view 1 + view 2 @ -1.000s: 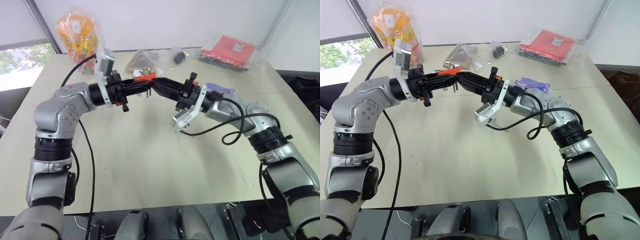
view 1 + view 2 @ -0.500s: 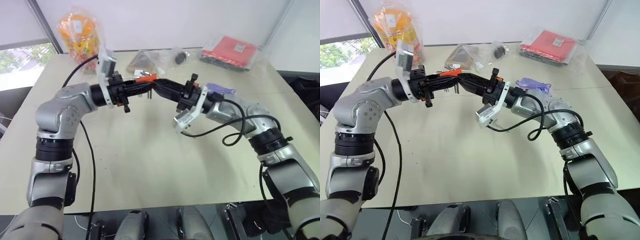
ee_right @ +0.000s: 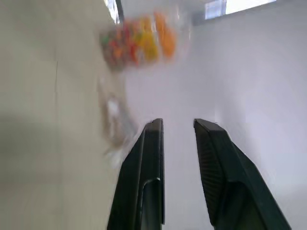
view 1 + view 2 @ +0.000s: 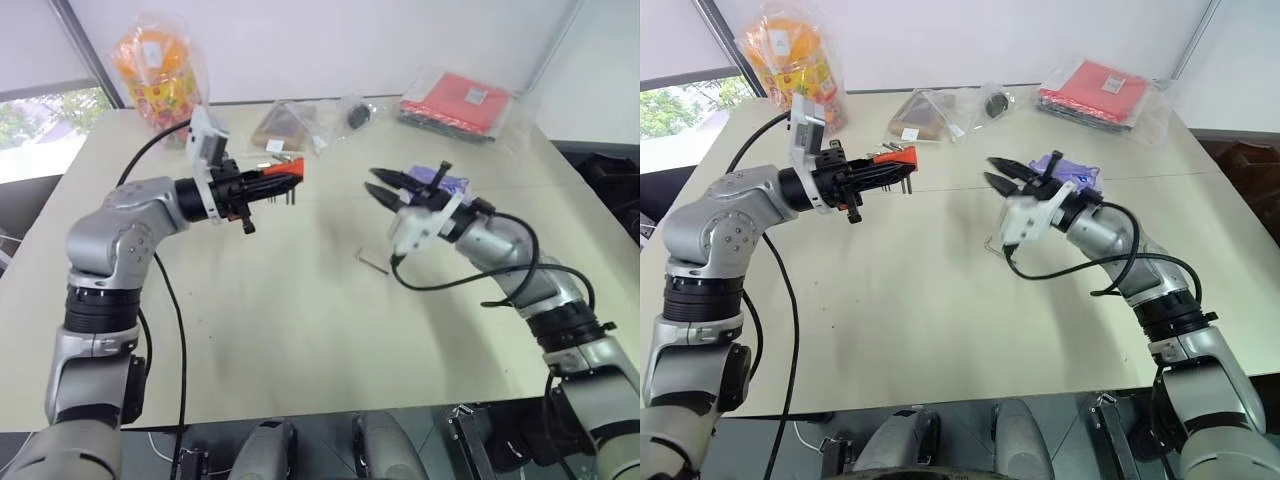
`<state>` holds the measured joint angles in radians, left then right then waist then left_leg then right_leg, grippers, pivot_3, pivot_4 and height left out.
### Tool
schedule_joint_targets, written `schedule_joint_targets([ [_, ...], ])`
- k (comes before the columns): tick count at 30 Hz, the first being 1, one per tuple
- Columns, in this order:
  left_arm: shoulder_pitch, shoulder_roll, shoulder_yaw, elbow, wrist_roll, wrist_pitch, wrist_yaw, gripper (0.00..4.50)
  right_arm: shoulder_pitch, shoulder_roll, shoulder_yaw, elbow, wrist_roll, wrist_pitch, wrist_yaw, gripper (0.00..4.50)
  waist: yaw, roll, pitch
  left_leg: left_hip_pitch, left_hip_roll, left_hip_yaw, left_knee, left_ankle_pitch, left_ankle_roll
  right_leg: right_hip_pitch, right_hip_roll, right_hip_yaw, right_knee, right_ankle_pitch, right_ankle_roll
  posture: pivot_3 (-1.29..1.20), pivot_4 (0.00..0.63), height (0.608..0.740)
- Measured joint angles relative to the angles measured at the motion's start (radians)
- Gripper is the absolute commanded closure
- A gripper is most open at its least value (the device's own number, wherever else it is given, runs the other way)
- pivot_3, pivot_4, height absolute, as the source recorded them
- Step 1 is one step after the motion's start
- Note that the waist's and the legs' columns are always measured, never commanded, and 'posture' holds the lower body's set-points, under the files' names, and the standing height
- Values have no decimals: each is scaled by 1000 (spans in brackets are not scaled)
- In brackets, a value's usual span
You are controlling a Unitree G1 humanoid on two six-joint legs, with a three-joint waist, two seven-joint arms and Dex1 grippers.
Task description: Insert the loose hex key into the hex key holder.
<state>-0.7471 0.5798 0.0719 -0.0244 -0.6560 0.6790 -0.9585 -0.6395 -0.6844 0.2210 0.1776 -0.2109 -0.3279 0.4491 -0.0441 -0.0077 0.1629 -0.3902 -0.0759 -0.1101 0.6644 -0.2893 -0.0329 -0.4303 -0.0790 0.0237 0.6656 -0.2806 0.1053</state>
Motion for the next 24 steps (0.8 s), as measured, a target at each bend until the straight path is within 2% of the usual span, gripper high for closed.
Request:
schedule_joint_targets([
  [4,22,0,1,-24,9,-18,8,4463,3,10,-49,-116,223,416,209,3489,3,0,0,0,0,-1,0,0,0,0,-1,0,0,0,0,0,150,740],
  [12,63,1,0,-70,15,-33,26,4463,-31,-49,-48,-291,444,1037,438,3489,8,0,0,0,0,-1,0,0,1,0,-2,0,0,0,0,0,150,740],
  [16,80,1,0,-81,15,-33,32,4463,-51,-63,-36,-359,500,1204,472,3489,11,0,0,0,0,-1,0,-1,1,0,-3,0,0,0,0,0,150,740],
  [24,87,0,-1,-97,15,-34,48,4463,-38,-37,34,-370,493,1297,430,3489,27,0,0,0,0,-1,0,-1,1,0,-3,0,0,0,0,0,150,740],
])
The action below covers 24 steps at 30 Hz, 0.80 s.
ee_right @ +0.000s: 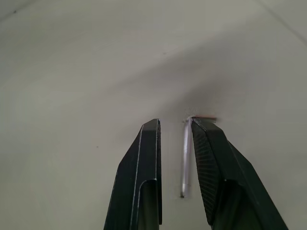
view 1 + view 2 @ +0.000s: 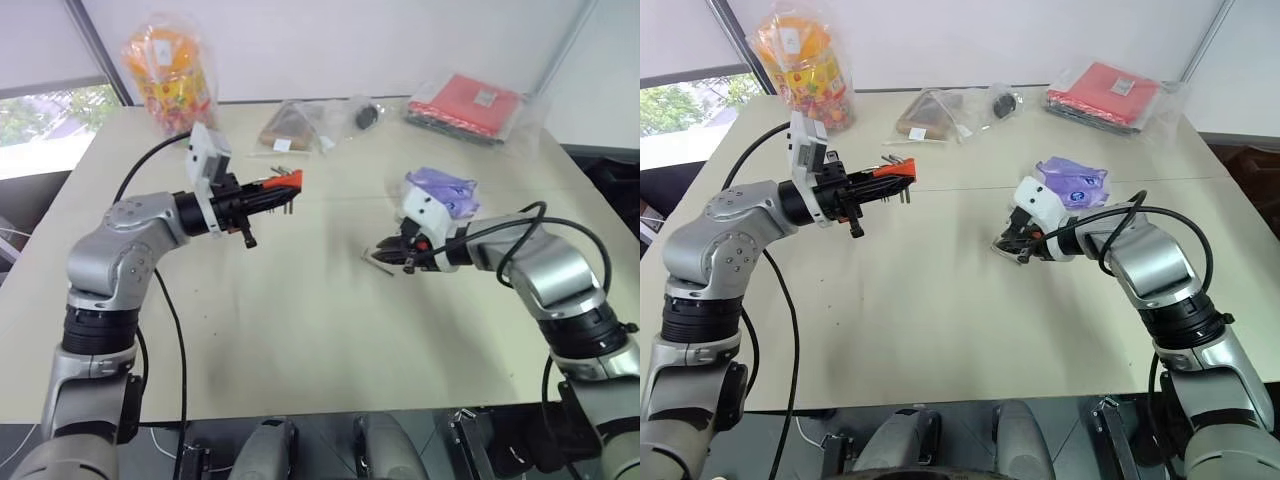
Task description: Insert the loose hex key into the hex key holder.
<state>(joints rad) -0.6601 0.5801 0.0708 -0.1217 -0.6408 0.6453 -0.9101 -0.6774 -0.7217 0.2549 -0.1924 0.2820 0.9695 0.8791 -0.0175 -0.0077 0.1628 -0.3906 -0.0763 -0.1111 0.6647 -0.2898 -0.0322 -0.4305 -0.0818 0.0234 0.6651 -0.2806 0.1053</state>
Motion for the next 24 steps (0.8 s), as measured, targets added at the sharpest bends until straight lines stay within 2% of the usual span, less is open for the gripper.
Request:
schedule_joint_targets([
  [6,10,0,-2,-13,1,0,7,4463,8,64,35,6,-24,29,-73,3489,3,0,0,0,0,0,0,0,0,0,0,0,0,0,0,0,150,740],
  [24,34,3,-6,-57,0,4,31,4463,8,123,53,151,-91,3,-142,3489,1,0,0,0,0,0,0,0,0,0,0,0,0,0,0,0,150,740],
])
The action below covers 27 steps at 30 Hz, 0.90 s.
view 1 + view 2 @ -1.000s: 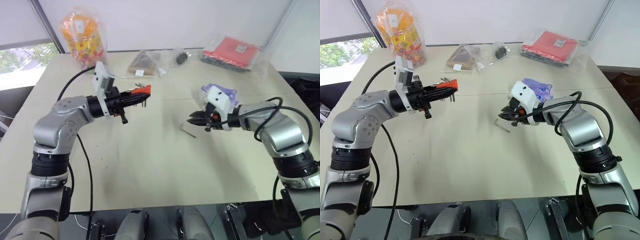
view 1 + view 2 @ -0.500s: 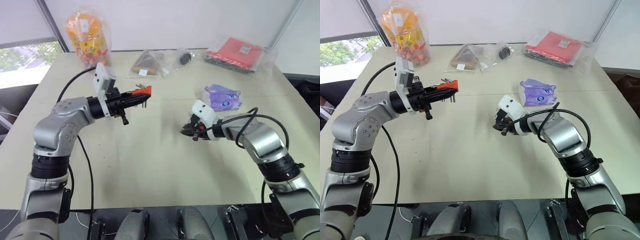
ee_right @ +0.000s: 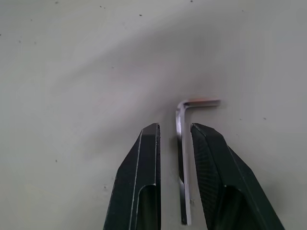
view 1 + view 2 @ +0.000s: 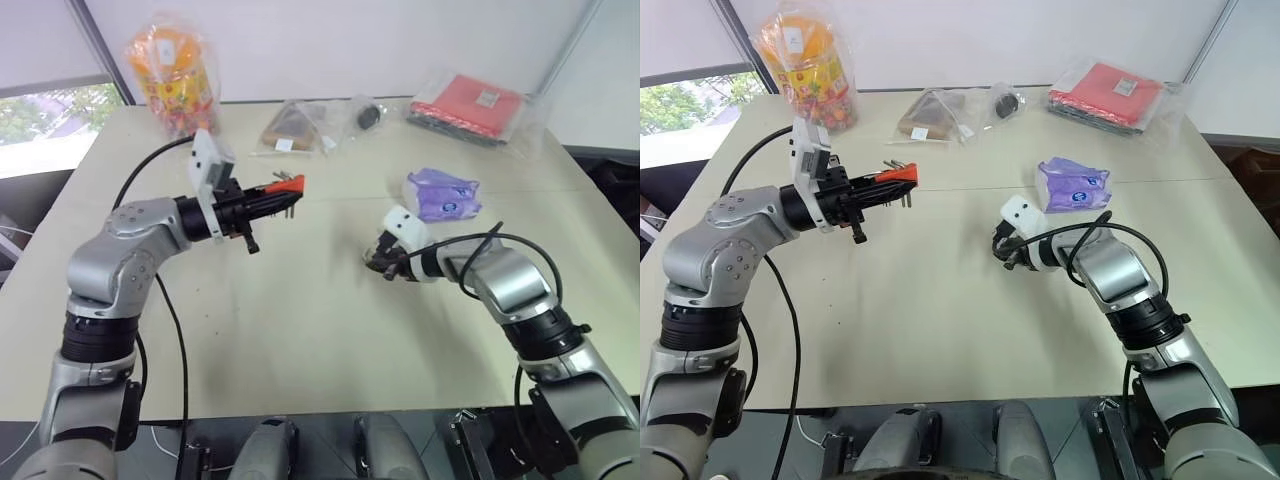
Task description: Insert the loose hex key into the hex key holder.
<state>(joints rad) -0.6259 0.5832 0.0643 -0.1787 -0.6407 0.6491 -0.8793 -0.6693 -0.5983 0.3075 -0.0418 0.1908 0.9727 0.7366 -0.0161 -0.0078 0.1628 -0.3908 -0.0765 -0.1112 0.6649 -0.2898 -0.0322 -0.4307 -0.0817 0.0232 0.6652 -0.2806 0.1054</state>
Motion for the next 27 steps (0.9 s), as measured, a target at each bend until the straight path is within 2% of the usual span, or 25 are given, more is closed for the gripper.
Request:
schedule_joint_targets([
  [12,5,2,0,-20,-1,2,10,4463,-7,34,0,47,-15,-16,-12,3489,-1,0,0,0,0,0,0,0,0,0,0,0,0,0,0,0,150,740],
  [15,5,2,0,-20,-1,2,11,4500,-8,35,1,50,-22,-21,-11,4316,-1,0,0,0,0,0,0,0,0,0,0,0,0,0,0,0,150,740],
  [16,5,2,0,-20,-1,2,11,4500,-10,35,1,52,-26,-24,-11,4417,-1,0,0,0,0,0,0,0,0,0,0,0,0,0,0,0,150,740],
  [24,6,2,0,-20,0,0,13,4500,-16,41,0,68,-33,-36,-7,4417,-2,0,0,0,0,0,0,0,0,0,0,0,0,0,0,0,150,740],
  [27,6,-8,-1,-20,5,-9,17,4500,-13,98,-34,94,-46,-98,-69,4417,-3,0,0,0,0,0,0,0,0,0,0,0,0,0,0,0,150,740],
])
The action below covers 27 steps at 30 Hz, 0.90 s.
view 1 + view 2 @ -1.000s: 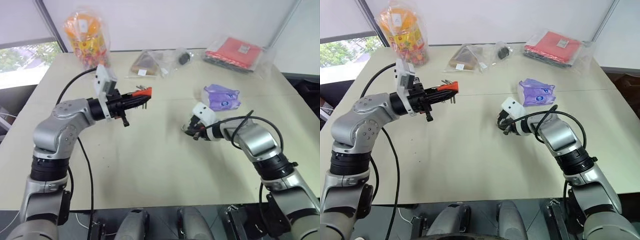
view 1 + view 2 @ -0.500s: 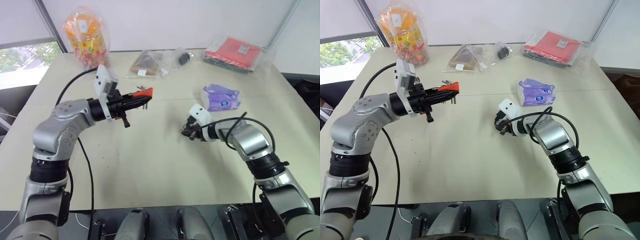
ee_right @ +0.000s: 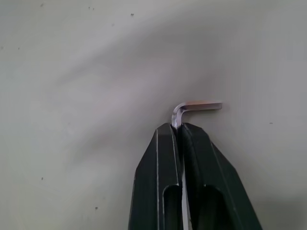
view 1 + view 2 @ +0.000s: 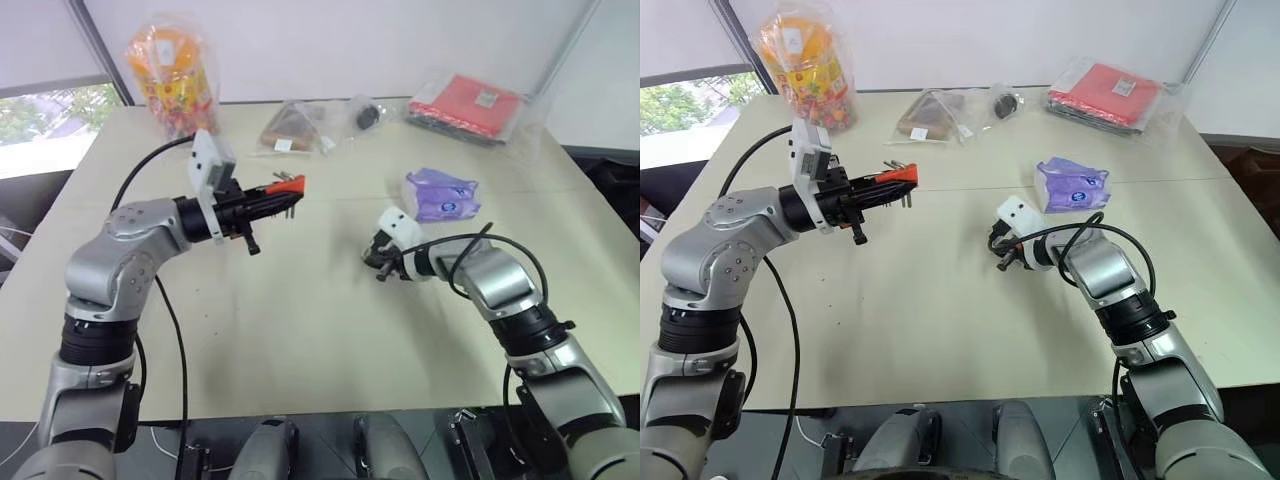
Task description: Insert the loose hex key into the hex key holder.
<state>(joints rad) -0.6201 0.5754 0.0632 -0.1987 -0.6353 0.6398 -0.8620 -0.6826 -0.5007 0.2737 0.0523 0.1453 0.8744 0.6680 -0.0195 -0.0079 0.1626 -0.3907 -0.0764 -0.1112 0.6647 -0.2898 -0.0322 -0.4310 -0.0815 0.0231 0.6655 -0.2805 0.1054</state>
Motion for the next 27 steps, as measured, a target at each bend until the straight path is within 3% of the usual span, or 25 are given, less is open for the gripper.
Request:
schedule_joint_targets([
  [6,0,-31,-12,12,22,-25,15,4500,-91,161,-219,97,-53,-361,-338,4417,1,0,0,0,0,1,0,0,0,-1,0,0,0,0,0,0,150,740],
  [11,-24,-45,-16,119,60,-65,9,4500,-194,276,-344,99,-41,-630,-486,4417,-2,0,0,0,0,0,-1,0,0,-1,1,0,0,0,0,0,150,740],
  [19,-115,-100,-44,274,134,-159,-7,4500,-204,488,-373,77,175,-707,-426,4417,-27,0,0,0,0,-1,-1,0,0,-1,1,-1,1,0,0,0,150,740],
  [27,-149,-117,-49,341,171,-204,-20,4500,-215,522,-391,39,298,-655,-387,4417,-28,1,0,0,0,-1,-1,0,0,-2,1,-1,2,0,0,0,150,740],
])
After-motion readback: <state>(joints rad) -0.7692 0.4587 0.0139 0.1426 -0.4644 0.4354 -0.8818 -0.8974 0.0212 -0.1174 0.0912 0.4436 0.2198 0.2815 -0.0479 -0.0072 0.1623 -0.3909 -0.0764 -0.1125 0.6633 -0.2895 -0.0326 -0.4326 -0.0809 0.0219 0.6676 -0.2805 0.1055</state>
